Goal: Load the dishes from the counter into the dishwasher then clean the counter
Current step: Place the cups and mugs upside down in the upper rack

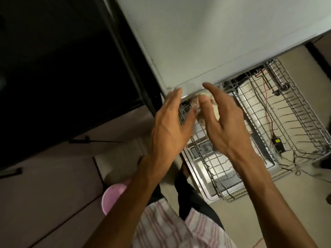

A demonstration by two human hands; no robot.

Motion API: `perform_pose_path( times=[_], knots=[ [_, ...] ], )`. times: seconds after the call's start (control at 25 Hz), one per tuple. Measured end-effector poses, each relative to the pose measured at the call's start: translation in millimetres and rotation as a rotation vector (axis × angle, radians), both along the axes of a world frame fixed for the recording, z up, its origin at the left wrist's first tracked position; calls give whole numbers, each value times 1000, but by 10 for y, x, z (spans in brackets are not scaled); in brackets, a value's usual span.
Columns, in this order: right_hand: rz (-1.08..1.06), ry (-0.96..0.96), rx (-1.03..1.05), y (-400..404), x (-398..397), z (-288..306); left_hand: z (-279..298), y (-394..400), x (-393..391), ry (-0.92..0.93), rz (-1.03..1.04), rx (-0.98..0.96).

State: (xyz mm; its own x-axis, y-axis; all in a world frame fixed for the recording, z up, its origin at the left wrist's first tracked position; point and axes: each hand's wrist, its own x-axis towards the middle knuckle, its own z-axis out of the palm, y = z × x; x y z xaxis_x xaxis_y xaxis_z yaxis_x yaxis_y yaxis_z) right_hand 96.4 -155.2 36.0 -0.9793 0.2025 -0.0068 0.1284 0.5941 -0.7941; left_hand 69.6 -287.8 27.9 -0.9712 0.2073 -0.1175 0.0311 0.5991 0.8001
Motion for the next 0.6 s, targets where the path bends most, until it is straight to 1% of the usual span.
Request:
perform_pose_path(
  times=[0.2, 0.32, 0.44, 0.52, 0.6],
  knots=[
    [150, 43, 16, -570, -205, 284, 216, -694, 48, 78, 217, 41],
    [243, 77, 27, -973, -344, 437, 318, -1153, 54, 86, 358, 67],
    [347, 57, 22, -1372, -497, 510, 416, -1549, 18, 65, 484, 45],
    [446, 41, 16, -1677, -613, 546, 462, -1834, -9, 53, 589, 37],
    [549, 43, 52, -2003, -718, 581, 484, -2131, -37, 49, 689, 50]
  ],
)
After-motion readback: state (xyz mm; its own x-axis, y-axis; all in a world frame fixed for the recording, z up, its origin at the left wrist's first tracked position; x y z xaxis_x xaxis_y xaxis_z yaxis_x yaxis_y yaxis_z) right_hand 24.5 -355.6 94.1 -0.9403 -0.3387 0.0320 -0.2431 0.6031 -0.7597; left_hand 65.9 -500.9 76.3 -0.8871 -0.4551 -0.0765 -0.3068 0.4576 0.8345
